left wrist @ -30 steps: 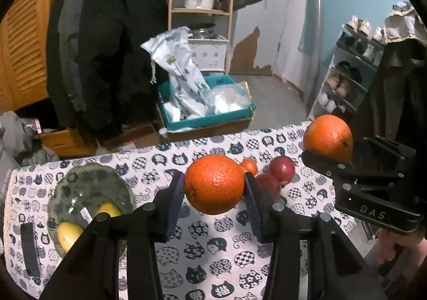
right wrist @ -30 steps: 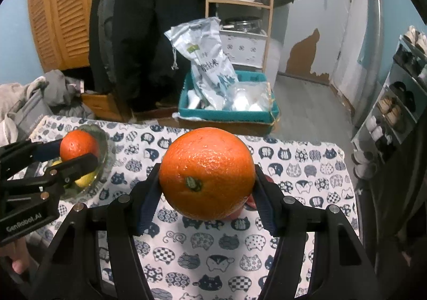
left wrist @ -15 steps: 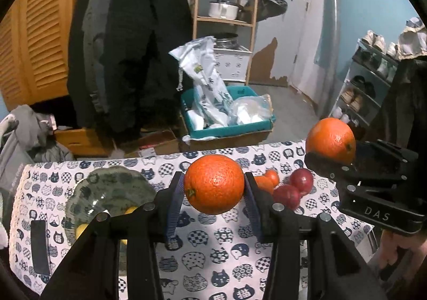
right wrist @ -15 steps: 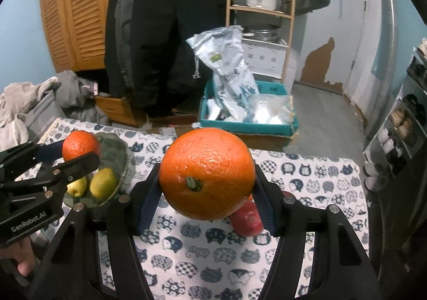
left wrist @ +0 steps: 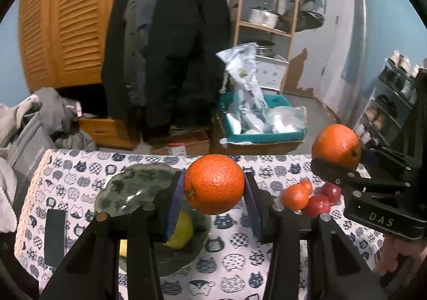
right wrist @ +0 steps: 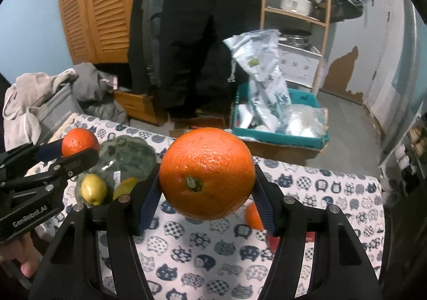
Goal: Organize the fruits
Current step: 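Carry the orange and tangerine over the green glass bowl with both tools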
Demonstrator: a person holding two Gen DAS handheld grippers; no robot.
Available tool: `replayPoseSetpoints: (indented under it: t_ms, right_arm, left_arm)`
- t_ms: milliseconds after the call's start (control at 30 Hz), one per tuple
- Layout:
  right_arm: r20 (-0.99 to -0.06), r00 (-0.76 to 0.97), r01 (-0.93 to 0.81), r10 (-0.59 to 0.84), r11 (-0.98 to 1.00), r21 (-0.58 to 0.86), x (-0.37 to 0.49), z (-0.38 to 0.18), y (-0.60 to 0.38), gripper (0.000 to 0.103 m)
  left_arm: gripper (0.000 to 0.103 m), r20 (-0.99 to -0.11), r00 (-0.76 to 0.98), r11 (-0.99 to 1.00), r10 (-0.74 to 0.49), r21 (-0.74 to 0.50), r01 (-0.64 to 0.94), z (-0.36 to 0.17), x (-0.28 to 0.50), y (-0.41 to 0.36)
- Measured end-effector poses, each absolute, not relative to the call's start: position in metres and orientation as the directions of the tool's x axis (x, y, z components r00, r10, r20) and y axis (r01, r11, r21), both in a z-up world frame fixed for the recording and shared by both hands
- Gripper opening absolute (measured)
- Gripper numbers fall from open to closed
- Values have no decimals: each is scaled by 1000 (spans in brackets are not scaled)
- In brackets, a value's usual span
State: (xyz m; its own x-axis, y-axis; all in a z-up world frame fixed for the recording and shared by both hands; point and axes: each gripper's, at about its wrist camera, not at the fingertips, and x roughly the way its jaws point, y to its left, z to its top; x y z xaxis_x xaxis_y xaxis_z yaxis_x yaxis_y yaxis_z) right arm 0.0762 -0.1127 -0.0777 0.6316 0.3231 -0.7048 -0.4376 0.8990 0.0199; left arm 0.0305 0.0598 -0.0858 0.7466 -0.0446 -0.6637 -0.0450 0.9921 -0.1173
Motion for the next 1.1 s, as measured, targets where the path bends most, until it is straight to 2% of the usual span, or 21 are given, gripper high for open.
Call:
replayPoseSetpoints:
  t_ms: [567,1100]
  right_arm:
    - [-755,535,-533,380,845,47,101,-110,-31,64]
    - [-847,345,-583,405,799,144,133,-184,35,64]
  left_arm:
    - [45,-737,673,967,64,-120,-224,-127,44,148]
    - [45,-834,545,935,91,-117,-335,-192,64,199]
